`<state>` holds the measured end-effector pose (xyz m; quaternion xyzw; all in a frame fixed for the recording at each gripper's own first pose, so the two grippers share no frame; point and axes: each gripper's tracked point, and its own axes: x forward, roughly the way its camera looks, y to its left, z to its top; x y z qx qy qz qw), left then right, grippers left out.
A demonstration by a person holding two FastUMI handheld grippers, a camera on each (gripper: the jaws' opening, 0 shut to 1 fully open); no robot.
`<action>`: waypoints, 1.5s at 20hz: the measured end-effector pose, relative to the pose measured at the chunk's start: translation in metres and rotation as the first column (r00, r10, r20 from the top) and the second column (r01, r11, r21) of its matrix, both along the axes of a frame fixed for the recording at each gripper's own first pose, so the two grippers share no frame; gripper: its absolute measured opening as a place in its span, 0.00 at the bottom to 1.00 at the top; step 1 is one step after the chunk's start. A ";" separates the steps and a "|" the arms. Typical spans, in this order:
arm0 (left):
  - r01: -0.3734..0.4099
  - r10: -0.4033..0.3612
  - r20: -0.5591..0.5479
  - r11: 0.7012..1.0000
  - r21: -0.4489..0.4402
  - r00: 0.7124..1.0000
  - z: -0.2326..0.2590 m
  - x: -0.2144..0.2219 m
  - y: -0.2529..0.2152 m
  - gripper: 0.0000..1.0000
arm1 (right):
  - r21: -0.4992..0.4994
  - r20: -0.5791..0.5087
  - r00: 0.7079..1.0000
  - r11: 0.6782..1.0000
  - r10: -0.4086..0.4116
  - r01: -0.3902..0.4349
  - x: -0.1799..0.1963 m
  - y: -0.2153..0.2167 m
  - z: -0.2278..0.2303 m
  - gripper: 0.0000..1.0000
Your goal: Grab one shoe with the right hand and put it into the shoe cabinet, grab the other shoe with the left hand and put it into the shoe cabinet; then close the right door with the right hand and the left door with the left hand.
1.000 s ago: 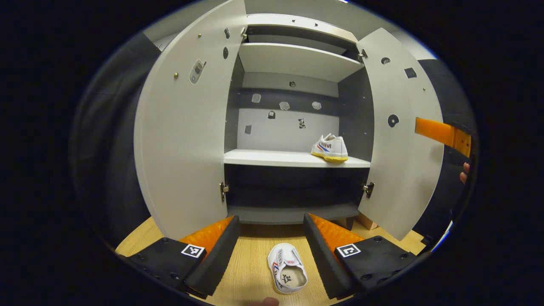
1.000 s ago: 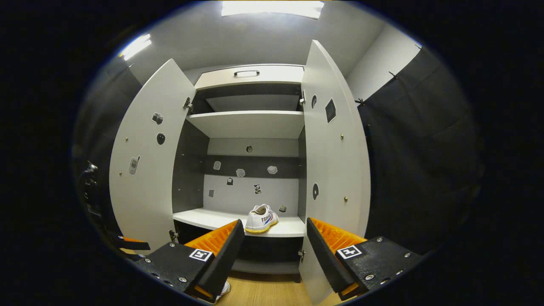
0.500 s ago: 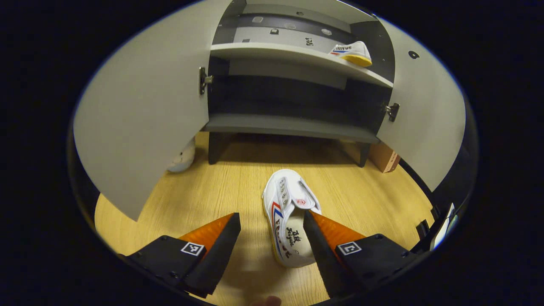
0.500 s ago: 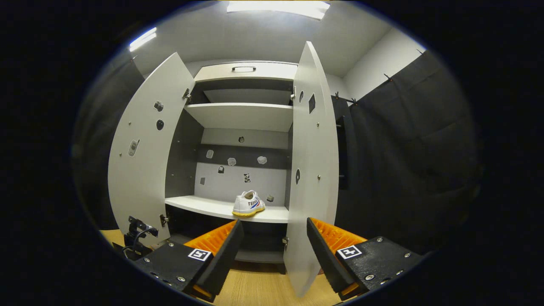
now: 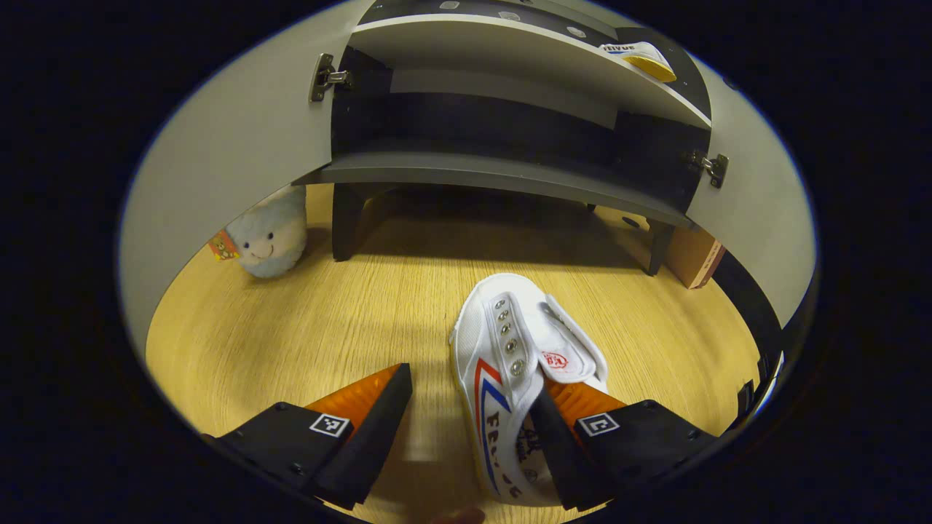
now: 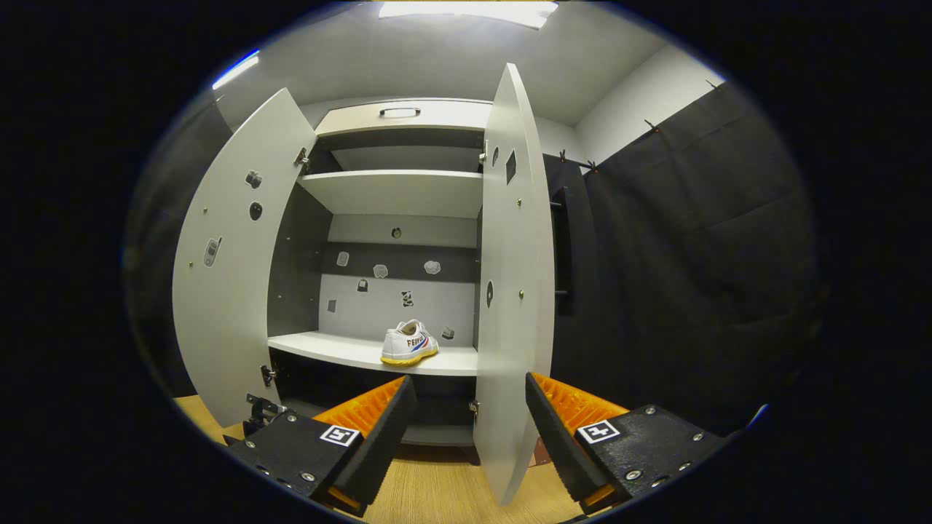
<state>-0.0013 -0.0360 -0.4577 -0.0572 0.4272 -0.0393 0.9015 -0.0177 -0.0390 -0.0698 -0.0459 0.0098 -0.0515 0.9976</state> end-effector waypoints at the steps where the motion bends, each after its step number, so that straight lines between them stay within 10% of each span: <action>1: 0.003 -0.003 0.003 1.000 0.008 1.000 -0.003 0.004 0.001 0.96 | -0.001 -0.002 1.000 1.000 -0.003 0.003 0.001 -0.001 0.000 0.93; 6: -0.015 0.015 0.018 1.000 -0.011 1.000 -0.010 0.014 -0.002 0.99 | -0.008 -0.017 1.000 1.000 0.002 -0.002 0.002 -0.001 -0.001 0.93; 8: -0.014 0.015 0.030 0.999 -0.031 0.999 -0.006 0.014 -0.009 0.79 | -0.007 -0.021 1.000 1.000 0.011 -0.011 0.005 0.001 -0.002 0.93; 11: -0.040 0.039 0.029 0.999 0.031 0.999 -0.009 0.014 0.005 0.22 | -0.009 -0.023 0.999 0.999 0.031 -0.031 0.006 0.004 -0.008 0.93; 13: -0.071 0.070 0.028 0.997 0.022 0.997 0.001 0.007 0.007 0.11 | -0.010 -0.018 0.999 0.999 0.044 -0.044 0.007 0.006 -0.006 0.93; 21: -0.147 0.142 0.276 0.989 -0.003 0.951 0.222 0.022 0.015 0.10 | 0.013 -0.005 0.996 0.996 0.085 -0.085 0.015 0.019 -0.008 0.93; 30: -0.087 0.102 0.502 0.995 -0.052 0.859 0.444 0.172 0.011 0.10 | 0.011 0.013 0.995 0.995 0.096 -0.097 0.022 0.019 -0.010 0.93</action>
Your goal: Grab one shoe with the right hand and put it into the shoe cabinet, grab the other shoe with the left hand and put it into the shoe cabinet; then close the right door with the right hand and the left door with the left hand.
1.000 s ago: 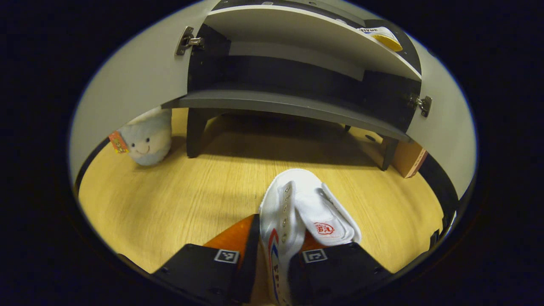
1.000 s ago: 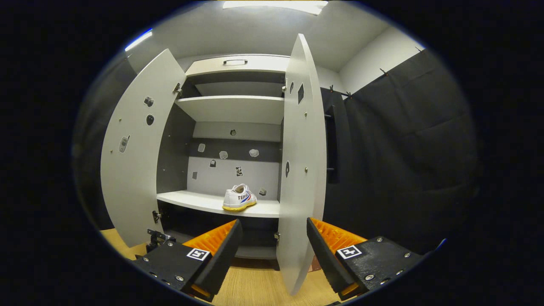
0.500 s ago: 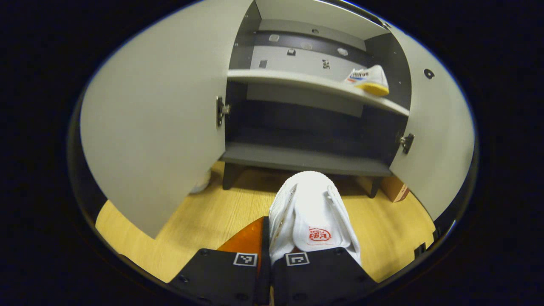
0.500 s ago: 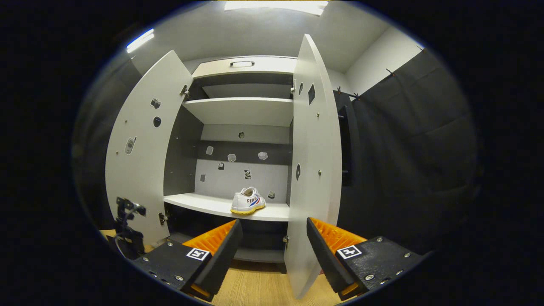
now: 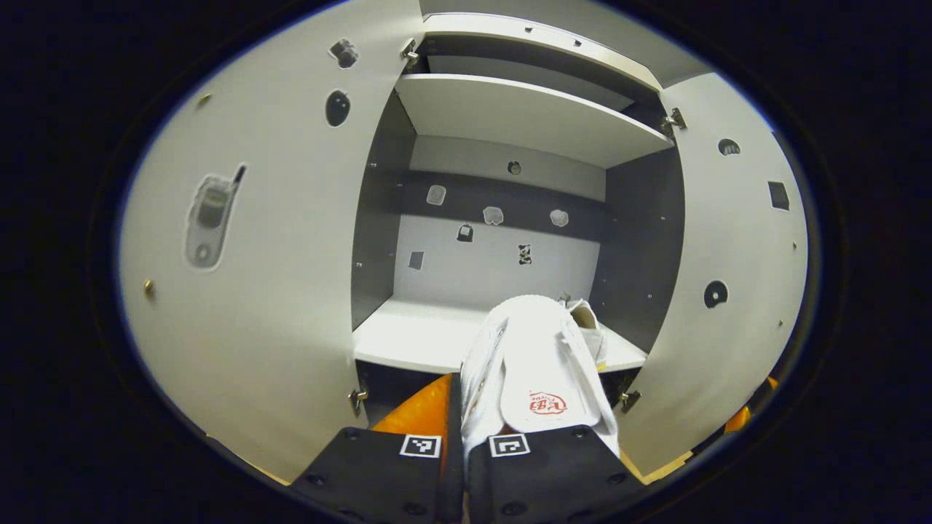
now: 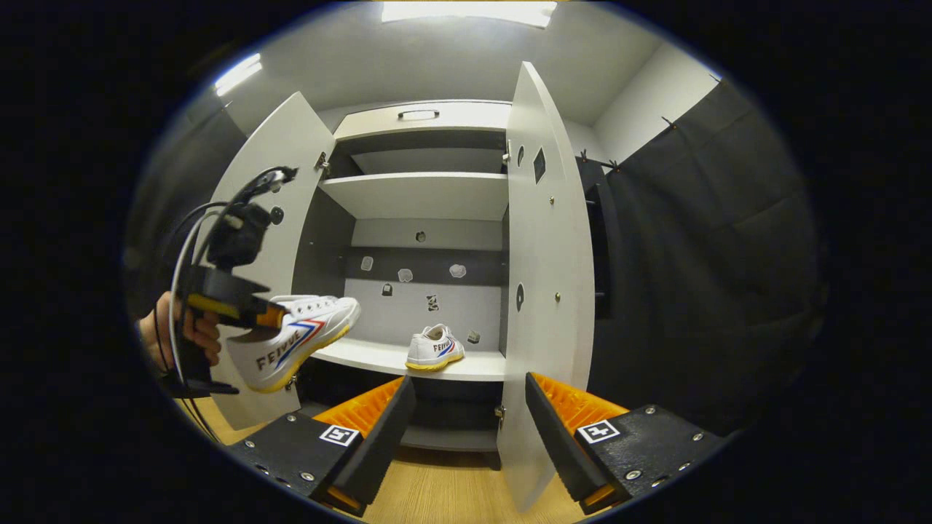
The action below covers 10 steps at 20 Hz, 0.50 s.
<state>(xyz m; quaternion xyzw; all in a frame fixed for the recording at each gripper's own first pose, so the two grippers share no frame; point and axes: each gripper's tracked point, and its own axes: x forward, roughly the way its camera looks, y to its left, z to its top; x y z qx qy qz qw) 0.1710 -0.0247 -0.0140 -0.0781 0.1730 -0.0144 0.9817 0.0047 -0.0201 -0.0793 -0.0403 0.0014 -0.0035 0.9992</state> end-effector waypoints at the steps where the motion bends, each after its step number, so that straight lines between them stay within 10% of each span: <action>1: 0.004 -0.004 -0.010 1.000 -0.008 1.000 -0.007 0.021 -0.009 0.10 | 0.002 0.006 1.000 1.000 -0.005 0.005 -0.001 -0.001 0.002 0.93; 10: -0.042 0.072 -0.271 0.992 0.115 0.960 -0.083 0.177 0.006 0.10 | -0.014 -0.016 1.000 1.000 -0.026 0.026 -0.014 -0.010 0.006 0.93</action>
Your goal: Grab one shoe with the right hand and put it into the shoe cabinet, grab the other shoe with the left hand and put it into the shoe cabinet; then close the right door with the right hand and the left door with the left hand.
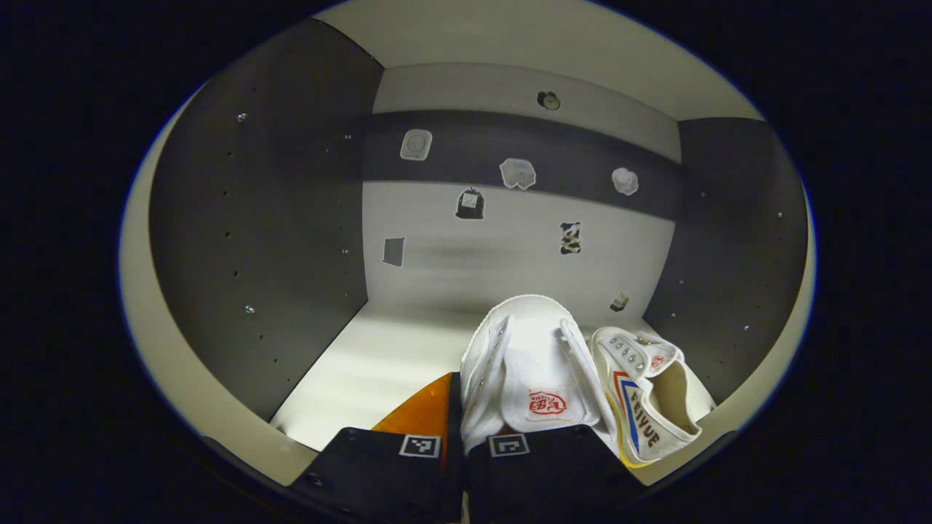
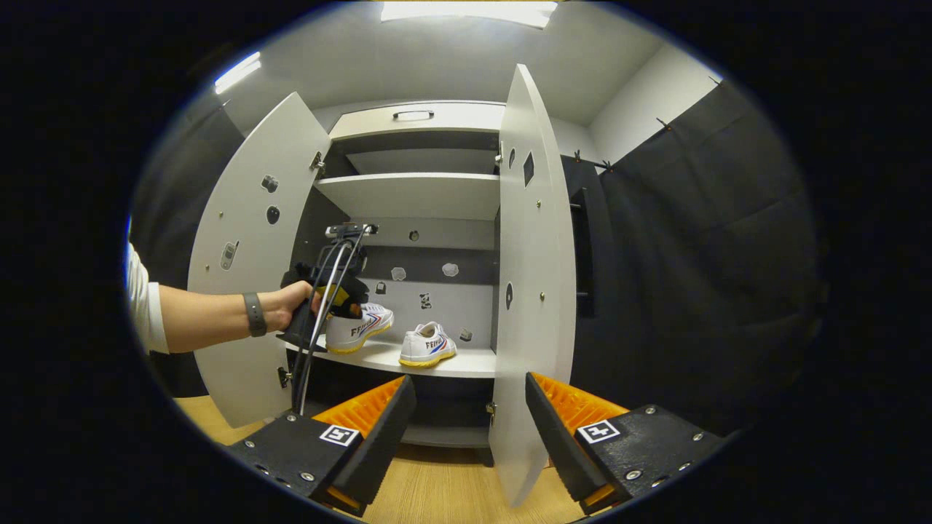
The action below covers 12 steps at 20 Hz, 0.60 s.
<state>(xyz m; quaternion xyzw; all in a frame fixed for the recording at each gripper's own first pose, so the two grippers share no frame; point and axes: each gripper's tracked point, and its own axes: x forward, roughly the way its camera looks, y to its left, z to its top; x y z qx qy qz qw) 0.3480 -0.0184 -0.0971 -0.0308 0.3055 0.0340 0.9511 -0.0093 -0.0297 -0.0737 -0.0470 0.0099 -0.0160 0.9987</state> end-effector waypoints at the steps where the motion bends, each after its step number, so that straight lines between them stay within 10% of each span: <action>1: -0.006 0.006 -0.020 1.000 0.011 1.000 -0.008 0.007 0.001 0.10 | -0.004 0.004 1.000 1.000 -0.005 0.005 0.000 -0.003 0.002 0.93; 10: 0.006 -0.004 -0.118 1.000 0.016 0.993 -0.041 0.018 0.005 0.11 | 0.003 -0.027 0.999 0.999 -0.045 0.045 0.005 -0.018 -0.011 0.93; 12: 0.010 -0.009 -0.098 1.000 0.006 0.995 -0.038 0.022 0.004 0.25 | 0.005 -0.039 0.999 0.999 -0.037 0.037 0.007 -0.016 -0.015 0.93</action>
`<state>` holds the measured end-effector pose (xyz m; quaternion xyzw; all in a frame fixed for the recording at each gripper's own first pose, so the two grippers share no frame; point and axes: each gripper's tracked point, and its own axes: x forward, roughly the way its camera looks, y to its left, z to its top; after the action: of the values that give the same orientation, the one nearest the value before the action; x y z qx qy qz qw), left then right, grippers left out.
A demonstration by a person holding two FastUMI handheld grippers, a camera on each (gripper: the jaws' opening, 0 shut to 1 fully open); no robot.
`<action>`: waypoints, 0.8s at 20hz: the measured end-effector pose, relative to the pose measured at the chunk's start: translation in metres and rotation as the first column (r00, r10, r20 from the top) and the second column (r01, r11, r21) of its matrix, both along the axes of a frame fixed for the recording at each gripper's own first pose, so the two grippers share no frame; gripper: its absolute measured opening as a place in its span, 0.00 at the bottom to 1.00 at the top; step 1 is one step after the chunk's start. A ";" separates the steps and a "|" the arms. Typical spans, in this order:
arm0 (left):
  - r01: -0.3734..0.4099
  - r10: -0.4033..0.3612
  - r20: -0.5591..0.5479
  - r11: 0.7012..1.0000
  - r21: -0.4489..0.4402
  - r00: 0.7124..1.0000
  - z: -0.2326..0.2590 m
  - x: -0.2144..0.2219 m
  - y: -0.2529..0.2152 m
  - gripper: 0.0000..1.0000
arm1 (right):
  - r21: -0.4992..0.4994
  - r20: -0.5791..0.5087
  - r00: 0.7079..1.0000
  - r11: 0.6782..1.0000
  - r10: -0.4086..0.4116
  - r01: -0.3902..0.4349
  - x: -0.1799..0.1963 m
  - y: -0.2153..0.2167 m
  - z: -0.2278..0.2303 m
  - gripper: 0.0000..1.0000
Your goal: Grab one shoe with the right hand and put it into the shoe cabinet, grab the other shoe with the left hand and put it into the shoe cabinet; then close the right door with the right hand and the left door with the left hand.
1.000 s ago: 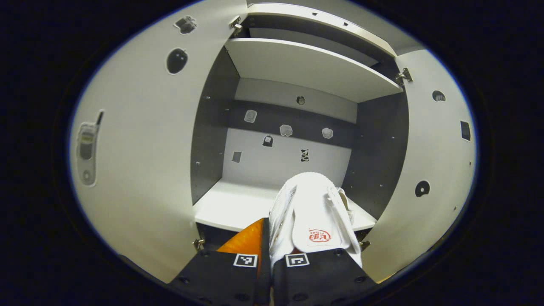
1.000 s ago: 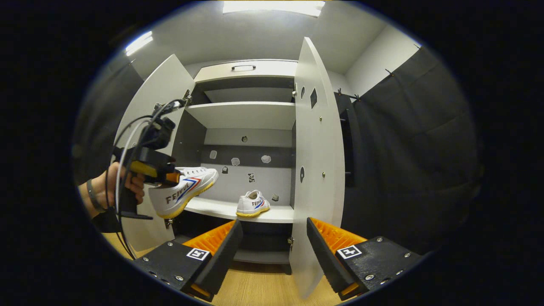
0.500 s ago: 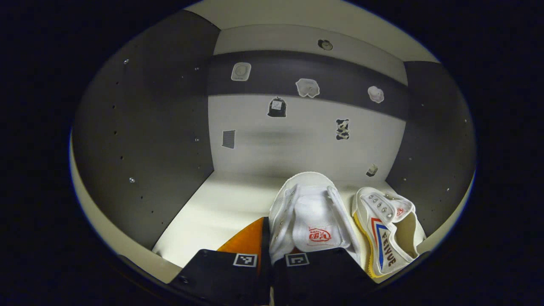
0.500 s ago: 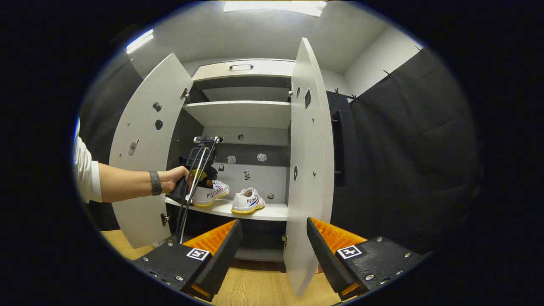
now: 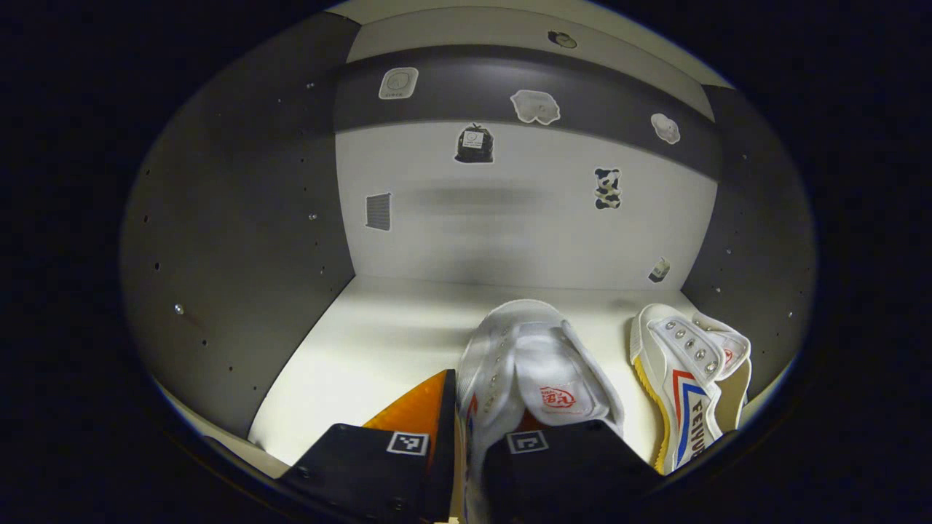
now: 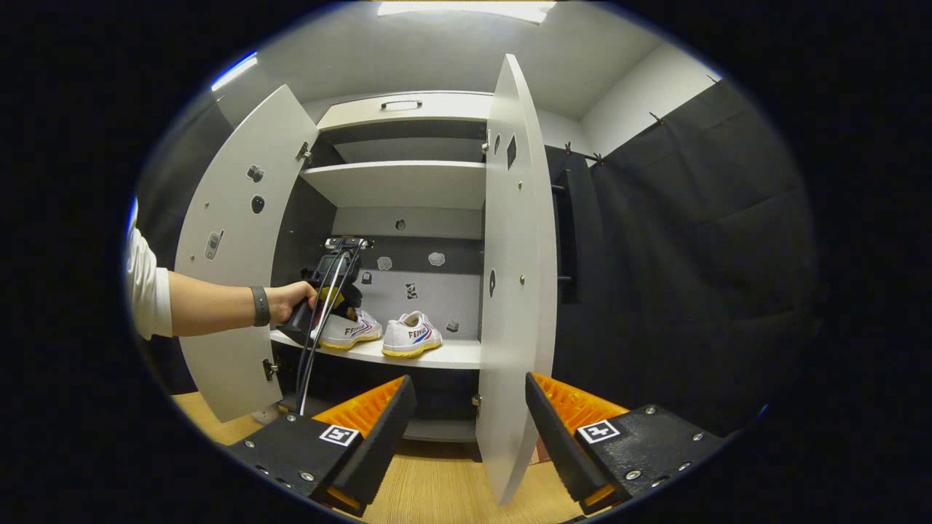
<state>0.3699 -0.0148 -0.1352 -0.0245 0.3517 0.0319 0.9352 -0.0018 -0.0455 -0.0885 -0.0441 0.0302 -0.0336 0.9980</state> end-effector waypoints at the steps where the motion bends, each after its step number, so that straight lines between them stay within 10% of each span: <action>1: -0.002 0.002 -0.003 1.000 -0.001 1.000 -0.001 -0.001 0.001 0.30 | -0.002 -0.006 1.000 1.000 0.002 -0.002 0.001 0.000 -0.002 0.93; 8: 0.042 -0.041 0.028 0.999 -0.014 0.999 0.017 -0.017 0.001 0.54 | -0.001 0.000 1.000 1.000 0.026 -0.026 0.006 0.010 -0.001 0.93; 11: 0.047 -0.046 0.083 0.999 -0.006 0.996 0.031 -0.030 0.007 0.87 | 0.007 -0.003 0.999 0.999 0.045 -0.045 0.007 0.017 -0.002 0.93; 16: 0.071 -0.063 0.187 0.997 -0.037 0.980 0.056 -0.063 0.012 0.93 | 0.014 -0.005 0.997 0.997 0.078 -0.078 0.008 0.029 -0.002 0.93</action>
<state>0.3064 -0.0028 -0.0792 -0.0360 0.2644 -0.0097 0.9637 0.0063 -0.0170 -0.0904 -0.0386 0.0313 0.0056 0.9988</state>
